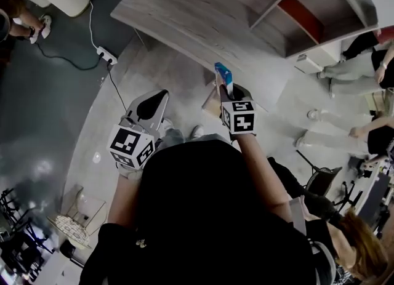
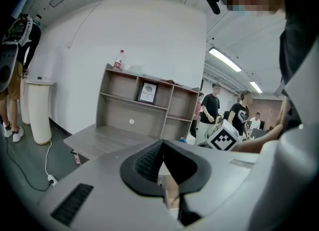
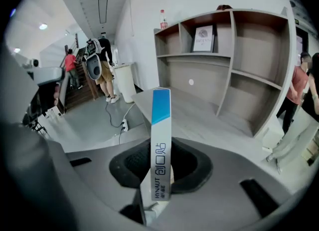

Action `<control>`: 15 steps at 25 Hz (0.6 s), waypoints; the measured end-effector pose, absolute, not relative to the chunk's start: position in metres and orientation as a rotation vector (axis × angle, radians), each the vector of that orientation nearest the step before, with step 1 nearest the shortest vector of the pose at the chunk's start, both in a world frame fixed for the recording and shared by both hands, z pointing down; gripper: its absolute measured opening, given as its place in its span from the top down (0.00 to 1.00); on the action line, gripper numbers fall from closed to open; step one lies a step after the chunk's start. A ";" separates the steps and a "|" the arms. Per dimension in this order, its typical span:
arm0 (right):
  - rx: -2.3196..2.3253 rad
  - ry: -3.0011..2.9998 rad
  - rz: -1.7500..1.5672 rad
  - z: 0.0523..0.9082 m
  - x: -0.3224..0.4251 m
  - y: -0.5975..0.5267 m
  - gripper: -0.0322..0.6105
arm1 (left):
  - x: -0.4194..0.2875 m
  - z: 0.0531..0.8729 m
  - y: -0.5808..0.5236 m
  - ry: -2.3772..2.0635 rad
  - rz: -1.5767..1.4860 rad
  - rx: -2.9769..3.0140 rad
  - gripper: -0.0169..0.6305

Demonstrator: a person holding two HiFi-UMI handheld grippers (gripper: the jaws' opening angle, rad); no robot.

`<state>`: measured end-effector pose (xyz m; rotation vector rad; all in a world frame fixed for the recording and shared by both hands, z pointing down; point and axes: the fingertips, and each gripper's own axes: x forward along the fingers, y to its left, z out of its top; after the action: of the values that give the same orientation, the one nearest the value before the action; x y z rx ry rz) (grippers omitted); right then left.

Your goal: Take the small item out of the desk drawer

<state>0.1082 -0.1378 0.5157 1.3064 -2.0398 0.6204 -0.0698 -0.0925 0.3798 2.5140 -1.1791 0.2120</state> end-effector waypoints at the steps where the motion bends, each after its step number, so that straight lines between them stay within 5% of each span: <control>1: 1.315 -2.071 0.617 0.505 0.108 -0.140 0.84 | -0.068 0.377 -0.095 -1.180 0.208 2.520 0.96; 15: 1.436 -2.486 0.464 0.374 0.122 -0.140 0.84 | -0.047 0.354 -0.108 -1.158 0.160 2.590 0.96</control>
<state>0.1225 -0.1403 0.3736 1.4359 -2.4860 0.4636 -0.0472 -0.1078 0.3537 2.5899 -1.1577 0.1595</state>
